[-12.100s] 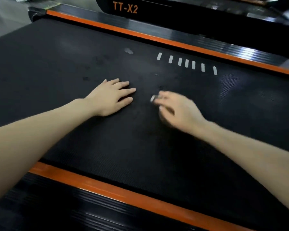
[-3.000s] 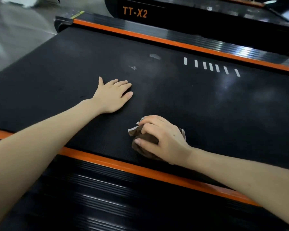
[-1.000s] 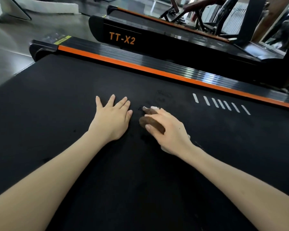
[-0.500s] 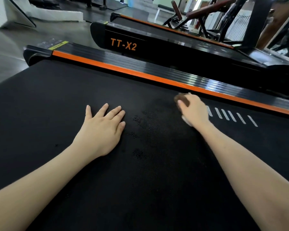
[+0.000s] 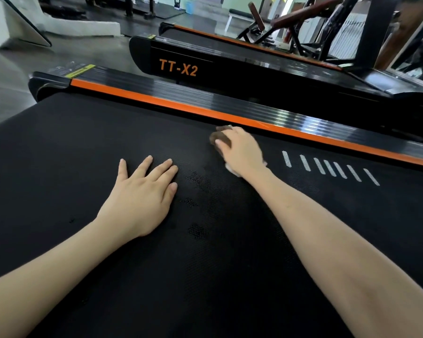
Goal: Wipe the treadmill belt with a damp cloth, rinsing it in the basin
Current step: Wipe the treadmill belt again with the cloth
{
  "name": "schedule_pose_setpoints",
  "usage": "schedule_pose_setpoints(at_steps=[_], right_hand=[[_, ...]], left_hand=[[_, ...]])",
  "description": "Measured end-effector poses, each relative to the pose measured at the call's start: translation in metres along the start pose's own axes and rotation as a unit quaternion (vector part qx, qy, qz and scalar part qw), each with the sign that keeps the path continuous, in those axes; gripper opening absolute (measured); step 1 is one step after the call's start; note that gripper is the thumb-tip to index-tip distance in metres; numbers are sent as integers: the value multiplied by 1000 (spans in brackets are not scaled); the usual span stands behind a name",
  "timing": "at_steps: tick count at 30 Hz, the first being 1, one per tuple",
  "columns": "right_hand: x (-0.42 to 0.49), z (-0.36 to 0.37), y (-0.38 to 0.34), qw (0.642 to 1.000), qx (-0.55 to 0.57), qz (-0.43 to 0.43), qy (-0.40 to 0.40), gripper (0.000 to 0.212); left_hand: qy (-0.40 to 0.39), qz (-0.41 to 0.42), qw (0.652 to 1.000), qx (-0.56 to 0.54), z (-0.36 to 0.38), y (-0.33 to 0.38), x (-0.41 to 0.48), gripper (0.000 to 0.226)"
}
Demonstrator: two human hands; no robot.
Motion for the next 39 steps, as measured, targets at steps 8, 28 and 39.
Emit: schedule_pose_setpoints(at_steps=[8, 28, 39], right_hand=[[-27, -45, 144, 955, -112, 270, 51, 37], [-128, -44, -59, 986, 66, -112, -103, 44], [-72, -24, -21, 995, 53, 1, -80, 38]], left_hand=[[7, -2, 1000, 18, 3, 2, 2, 91], [-10, -1, 1000, 4, 0, 2, -1, 53], [14, -3, 1000, -7, 2, 2, 0, 52]])
Point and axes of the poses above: each hand's wrist, its own x-axis towards the middle knuckle, its own z-axis out of the palm, y = z × x, the point moved 5 cm from there along x, towards the middle knuckle, and after that the axes turned 4 degrees about -x, right-handed, at the moved point
